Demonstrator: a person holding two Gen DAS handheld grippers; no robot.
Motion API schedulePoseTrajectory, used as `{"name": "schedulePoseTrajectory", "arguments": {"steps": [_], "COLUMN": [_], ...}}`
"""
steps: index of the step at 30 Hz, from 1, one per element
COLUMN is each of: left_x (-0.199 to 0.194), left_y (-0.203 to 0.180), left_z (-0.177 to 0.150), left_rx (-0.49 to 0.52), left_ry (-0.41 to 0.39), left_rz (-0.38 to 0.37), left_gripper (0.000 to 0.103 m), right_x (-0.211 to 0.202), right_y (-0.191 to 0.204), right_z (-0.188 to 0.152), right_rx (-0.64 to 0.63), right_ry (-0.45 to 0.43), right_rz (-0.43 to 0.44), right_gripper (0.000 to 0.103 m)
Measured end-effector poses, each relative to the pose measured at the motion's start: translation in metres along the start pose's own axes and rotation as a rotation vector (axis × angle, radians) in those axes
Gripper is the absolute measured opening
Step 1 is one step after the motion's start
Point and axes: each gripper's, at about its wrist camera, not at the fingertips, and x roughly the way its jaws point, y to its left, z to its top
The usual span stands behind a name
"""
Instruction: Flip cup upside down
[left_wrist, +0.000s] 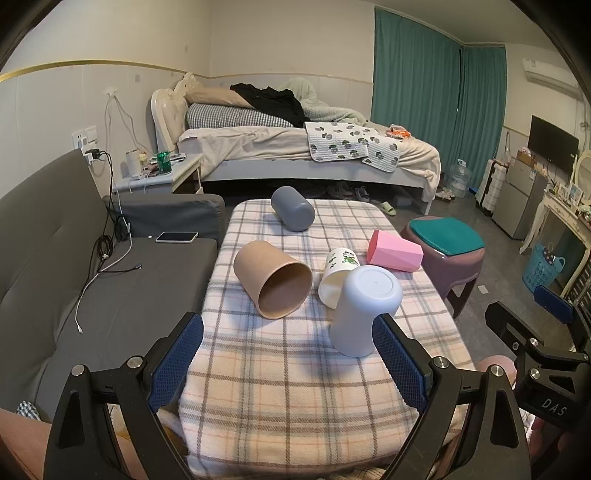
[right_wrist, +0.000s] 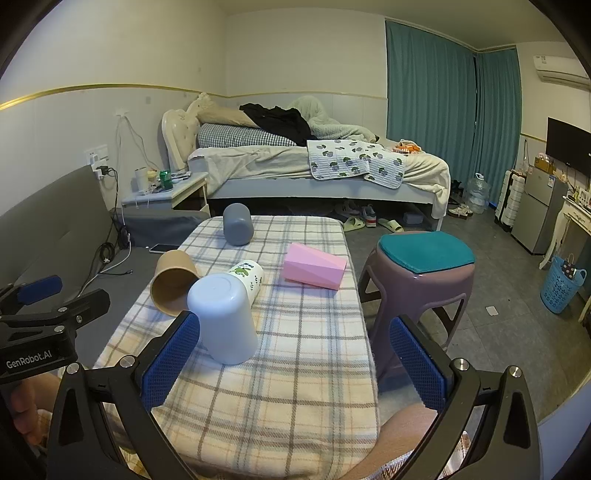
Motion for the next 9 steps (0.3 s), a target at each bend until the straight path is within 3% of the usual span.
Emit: {"name": "schedulePoseTrajectory", "arguments": {"steps": [9], "left_x": [0.0009], "left_y": [0.0018], "left_z": [0.0004], "left_rx": [-0.001], "left_ry": [0.007], "left_rz": [0.002], "left_gripper": [0.096], "right_x": [-0.0003], "right_y": [0.0004], "right_z": [0.0003], "right_rx": [-0.001], "right_ry": [0.001], "right_rz": [-0.004], "right_gripper": [0.103]}}
